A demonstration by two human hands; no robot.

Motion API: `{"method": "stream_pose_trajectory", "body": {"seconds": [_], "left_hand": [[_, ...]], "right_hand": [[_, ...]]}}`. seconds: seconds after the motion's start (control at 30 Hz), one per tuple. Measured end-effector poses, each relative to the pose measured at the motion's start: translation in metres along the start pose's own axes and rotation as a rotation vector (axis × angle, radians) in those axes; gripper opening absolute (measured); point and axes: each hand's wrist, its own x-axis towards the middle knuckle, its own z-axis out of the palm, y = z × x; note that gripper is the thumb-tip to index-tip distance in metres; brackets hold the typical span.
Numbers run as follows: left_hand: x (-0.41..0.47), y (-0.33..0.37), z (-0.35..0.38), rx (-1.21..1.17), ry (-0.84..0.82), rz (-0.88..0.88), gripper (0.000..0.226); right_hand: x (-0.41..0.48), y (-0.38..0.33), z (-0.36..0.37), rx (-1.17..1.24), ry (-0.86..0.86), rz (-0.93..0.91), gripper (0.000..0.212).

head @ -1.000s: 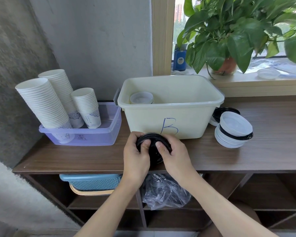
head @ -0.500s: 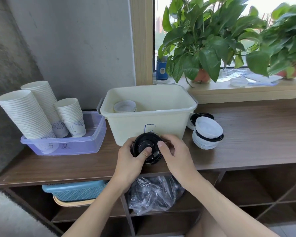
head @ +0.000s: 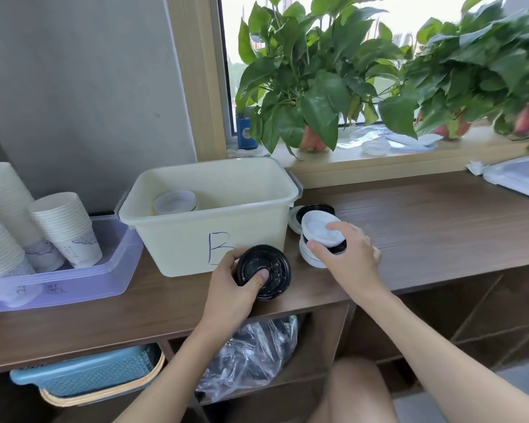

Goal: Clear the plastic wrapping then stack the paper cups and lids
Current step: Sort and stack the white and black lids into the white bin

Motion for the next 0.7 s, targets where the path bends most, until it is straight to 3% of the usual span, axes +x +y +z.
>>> {"method": "stream_pose_trajectory", "body": {"seconds": [0.27, 0.47, 0.6, 0.7], "left_hand": [[0.001, -0.003, -0.005, 0.034, -0.008, 0.012, 0.032], [0.001, -0.003, -0.004, 0.045, -0.015, 0.017, 0.031], [-0.001, -0.003, -0.005, 0.044, -0.010, 0.020, 0.031], [0.000, -0.003, -0.005, 0.039, -0.005, 0.025, 0.031]], "right_hand": [[0.006, -0.005, -0.003, 0.145, 0.035, -0.039, 0.037], [0.004, 0.005, -0.018, 0.366, -0.046, -0.040, 0.037], [0.006, 0.014, -0.027, 0.457, 0.156, 0.004, 0.037], [0.008, 0.035, -0.032, 0.326, 0.267, 0.074, 0.040]]}}
